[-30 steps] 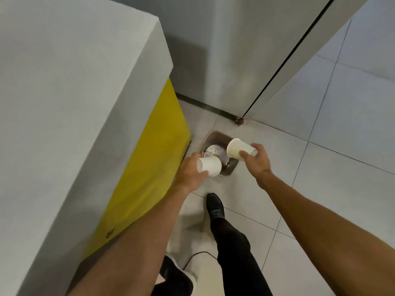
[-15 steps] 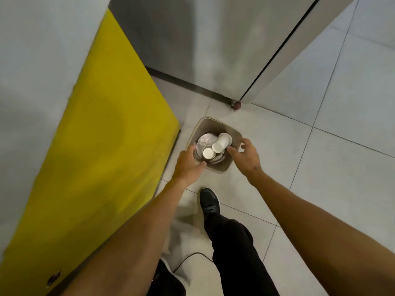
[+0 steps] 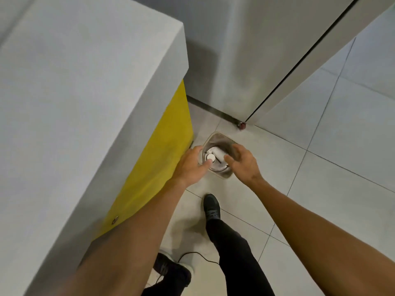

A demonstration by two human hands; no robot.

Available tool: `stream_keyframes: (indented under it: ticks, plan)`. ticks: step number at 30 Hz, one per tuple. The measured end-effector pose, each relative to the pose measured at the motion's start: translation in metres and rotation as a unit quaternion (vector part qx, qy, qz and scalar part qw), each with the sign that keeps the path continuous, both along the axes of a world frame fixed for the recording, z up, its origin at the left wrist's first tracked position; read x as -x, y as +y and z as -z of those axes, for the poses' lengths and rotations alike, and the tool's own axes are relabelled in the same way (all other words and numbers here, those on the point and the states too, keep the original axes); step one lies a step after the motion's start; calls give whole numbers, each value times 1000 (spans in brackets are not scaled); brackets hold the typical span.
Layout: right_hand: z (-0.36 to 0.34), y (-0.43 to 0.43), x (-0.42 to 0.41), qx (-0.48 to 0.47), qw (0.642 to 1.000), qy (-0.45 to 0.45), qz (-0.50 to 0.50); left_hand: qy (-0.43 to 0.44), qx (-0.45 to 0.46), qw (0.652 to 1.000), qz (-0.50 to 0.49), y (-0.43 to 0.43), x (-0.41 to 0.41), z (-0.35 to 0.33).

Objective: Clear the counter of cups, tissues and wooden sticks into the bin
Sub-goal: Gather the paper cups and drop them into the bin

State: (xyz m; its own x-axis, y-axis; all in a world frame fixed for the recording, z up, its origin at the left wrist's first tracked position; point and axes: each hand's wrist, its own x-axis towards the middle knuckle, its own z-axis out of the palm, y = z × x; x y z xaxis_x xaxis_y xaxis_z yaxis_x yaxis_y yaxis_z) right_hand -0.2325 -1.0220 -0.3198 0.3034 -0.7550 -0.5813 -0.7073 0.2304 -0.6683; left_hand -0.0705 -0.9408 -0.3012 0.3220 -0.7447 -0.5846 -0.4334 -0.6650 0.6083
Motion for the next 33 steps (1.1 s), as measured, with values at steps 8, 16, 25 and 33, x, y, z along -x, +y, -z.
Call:
stream_keyframes:
  ticks: [8,16,25,33]
  plan:
    - [-107,41,3,148,988,-33,-27,-74,140,985,73,42,12,-108]
    - [-227,90,-28,261,955,-137,-17,-169,281,942,75,104,-19,-230]
    - [-311,164,-97,302,922,-234,-67,-248,319,915,16,230,-93,-310]
    - [-334,244,-167,294,903,-243,-199,-318,289,900,-73,353,-161,-324]
